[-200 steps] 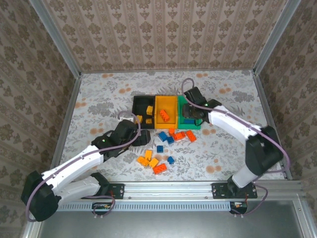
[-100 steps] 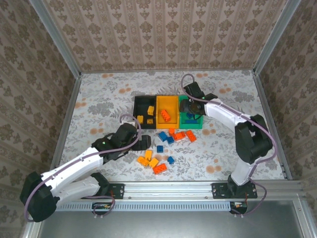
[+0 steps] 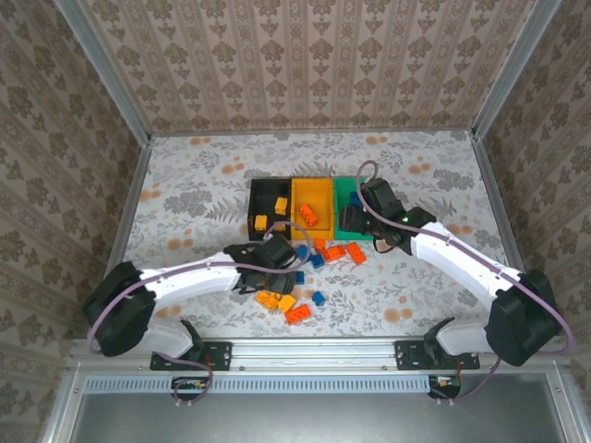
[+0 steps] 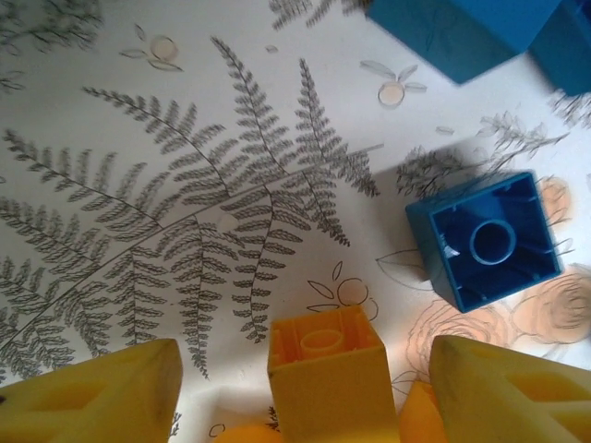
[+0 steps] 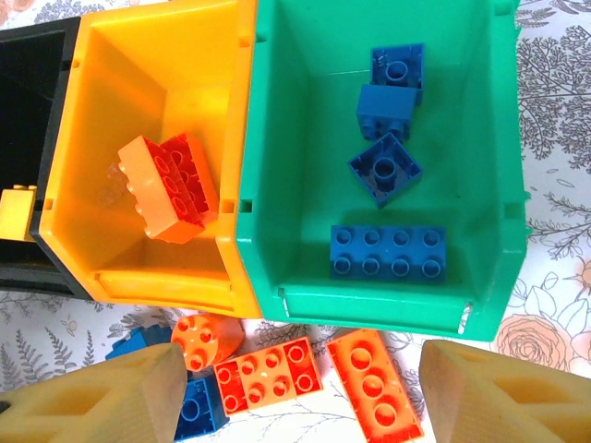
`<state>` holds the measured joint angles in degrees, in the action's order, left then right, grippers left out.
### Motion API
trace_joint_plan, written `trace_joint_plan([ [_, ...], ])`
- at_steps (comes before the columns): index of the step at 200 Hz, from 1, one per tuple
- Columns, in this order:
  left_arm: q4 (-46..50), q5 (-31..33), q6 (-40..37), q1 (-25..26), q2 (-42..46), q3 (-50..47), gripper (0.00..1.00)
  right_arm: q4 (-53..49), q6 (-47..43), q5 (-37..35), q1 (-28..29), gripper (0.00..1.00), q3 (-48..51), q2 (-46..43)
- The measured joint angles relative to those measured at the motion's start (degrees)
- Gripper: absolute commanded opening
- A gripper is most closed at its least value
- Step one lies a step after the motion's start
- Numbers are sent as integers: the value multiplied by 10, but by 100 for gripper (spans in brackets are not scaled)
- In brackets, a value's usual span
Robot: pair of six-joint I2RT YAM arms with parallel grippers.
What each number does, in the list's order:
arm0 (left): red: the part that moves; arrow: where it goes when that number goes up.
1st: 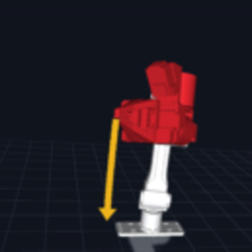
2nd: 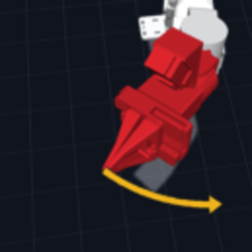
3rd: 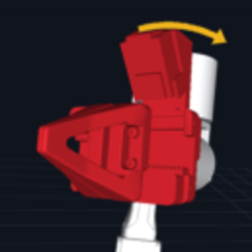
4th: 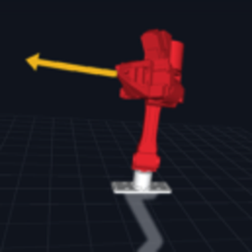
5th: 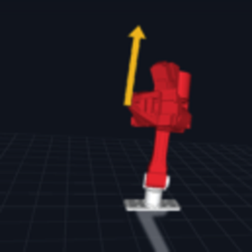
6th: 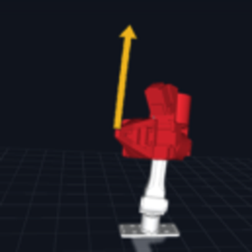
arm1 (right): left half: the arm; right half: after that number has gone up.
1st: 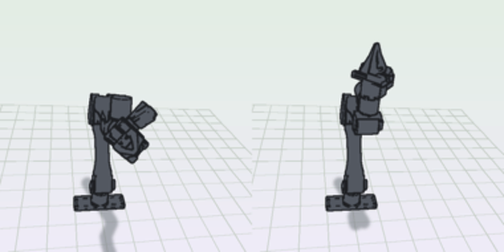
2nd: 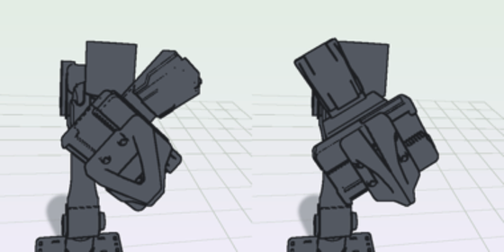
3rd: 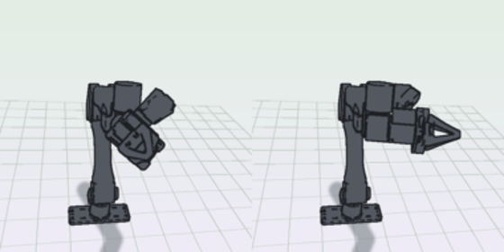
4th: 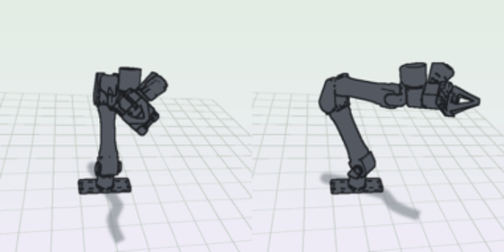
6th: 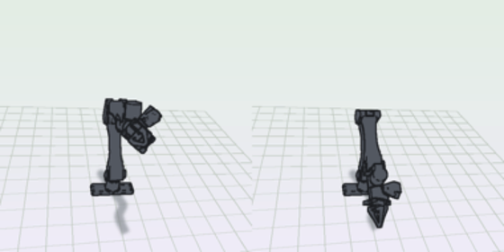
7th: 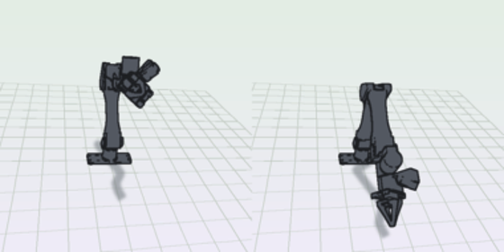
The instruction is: Sort the legos into containers by color
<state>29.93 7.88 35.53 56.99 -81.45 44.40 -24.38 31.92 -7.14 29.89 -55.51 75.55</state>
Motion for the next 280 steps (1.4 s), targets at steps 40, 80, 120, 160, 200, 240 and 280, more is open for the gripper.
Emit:
trace_joint_plan([
  [40,12,9,2,22,-52,16,53,1,2,0,0,70,2,-25],
  [80,13,13,9,34,-62,19,39,0,2,-2,0,70,2,-29],
  [120,22,35,9,37,-45,19,32,0,2,-2,0,70,2,-30],
  [160,38,78,-9,-10,58,49,34,2,9,-2,0,70,10,-43],
  [200,-28,106,-43,-148,105,109,34,6,17,-2,0,70,27,-47],
  [240,-82,115,-78,-210,-15,172,34,6,24,-2,0,70,28,-47],
  [280,-99,108,-97,-211,-131,231,39,6,28,-2,0,70,34,-50],
])
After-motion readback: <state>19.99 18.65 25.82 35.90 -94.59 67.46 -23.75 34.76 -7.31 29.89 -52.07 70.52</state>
